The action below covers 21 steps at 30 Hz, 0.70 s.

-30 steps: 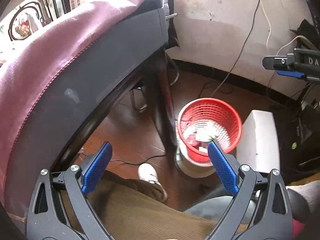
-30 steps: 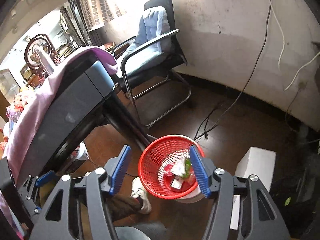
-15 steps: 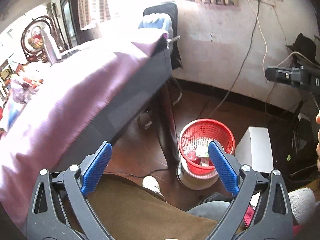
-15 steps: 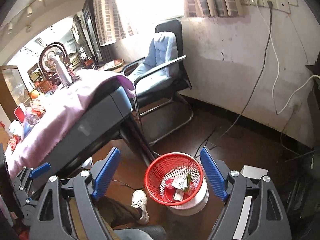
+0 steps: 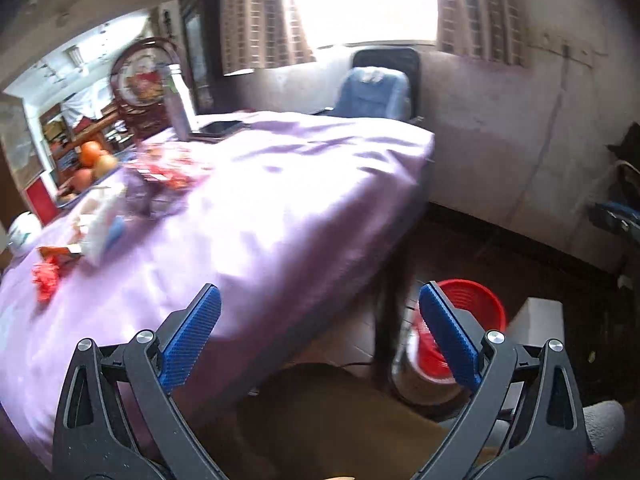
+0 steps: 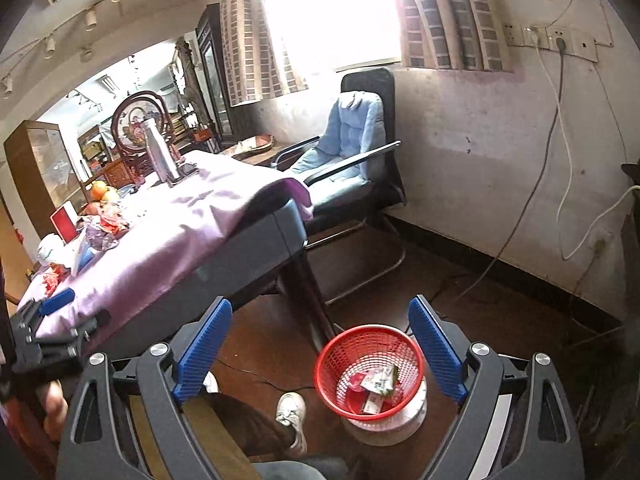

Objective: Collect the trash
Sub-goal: 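Raise both empty tools back over the table, then grasp the red mesh net with the left tool while the right tool grasps the clear printed bag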

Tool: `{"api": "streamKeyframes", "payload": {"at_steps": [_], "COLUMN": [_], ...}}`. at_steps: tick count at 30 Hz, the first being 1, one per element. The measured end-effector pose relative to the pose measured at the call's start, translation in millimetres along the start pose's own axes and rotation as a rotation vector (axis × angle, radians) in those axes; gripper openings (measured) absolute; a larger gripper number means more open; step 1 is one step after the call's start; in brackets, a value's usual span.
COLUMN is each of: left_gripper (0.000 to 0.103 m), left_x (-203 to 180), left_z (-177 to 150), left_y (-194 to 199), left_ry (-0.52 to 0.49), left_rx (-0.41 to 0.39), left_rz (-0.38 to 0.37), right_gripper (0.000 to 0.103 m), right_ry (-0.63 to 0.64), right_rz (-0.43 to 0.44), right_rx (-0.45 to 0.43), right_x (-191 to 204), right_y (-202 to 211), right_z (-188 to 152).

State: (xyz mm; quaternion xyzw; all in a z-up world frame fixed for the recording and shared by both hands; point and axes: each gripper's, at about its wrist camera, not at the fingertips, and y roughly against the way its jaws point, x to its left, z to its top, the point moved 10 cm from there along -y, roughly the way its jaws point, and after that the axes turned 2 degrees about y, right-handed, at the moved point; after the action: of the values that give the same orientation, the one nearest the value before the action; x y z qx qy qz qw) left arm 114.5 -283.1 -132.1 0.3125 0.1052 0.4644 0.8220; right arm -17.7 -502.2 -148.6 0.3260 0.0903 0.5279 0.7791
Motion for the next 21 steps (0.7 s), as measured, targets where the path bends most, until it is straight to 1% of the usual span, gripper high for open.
{"api": "streamKeyframes", "payload": {"at_steps": [1, 3, 7, 10, 12, 13, 15, 19, 21], "left_gripper": [0.096, 0.096, 0.096, 0.096, 0.096, 0.096, 0.096, 0.096, 0.096], "left_x": [8, 38, 103, 159, 204, 223, 266, 329, 347], "left_z": [2, 5, 11, 14, 14, 13, 7, -7, -14], "left_y": [2, 4, 6, 8, 4, 0, -10, -30, -38], "left_ry": [0.008, 0.038, 0.099, 0.142, 0.188, 0.214, 0.289, 0.426, 0.465], "left_rx": [0.003, 0.015, 0.039, 0.045, 0.066, 0.081, 0.125, 0.187, 0.21], "left_rz": [0.01, 0.041, 0.106, 0.177, 0.24, 0.256, 0.268, 0.273, 0.271], "right_gripper": [0.088, 0.088, 0.089, 0.089, 0.089, 0.089, 0.089, 0.089, 0.089], "right_ry": [0.005, 0.018, 0.046, 0.064, 0.071, 0.072, 0.082, 0.102, 0.114], "right_rz": [0.004, 0.008, 0.016, 0.024, 0.031, 0.035, 0.044, 0.056, 0.074], "right_rx": [0.001, 0.004, 0.01, 0.021, 0.029, 0.032, 0.043, 0.066, 0.08], "right_x": [3, 10, 23, 34, 41, 43, 51, 68, 81], "right_y": [0, 0, -3, -7, -11, -12, -17, -26, -32], "right_z": [1, 1, 1, 1, 2, 1, -1, -3, -1]}}
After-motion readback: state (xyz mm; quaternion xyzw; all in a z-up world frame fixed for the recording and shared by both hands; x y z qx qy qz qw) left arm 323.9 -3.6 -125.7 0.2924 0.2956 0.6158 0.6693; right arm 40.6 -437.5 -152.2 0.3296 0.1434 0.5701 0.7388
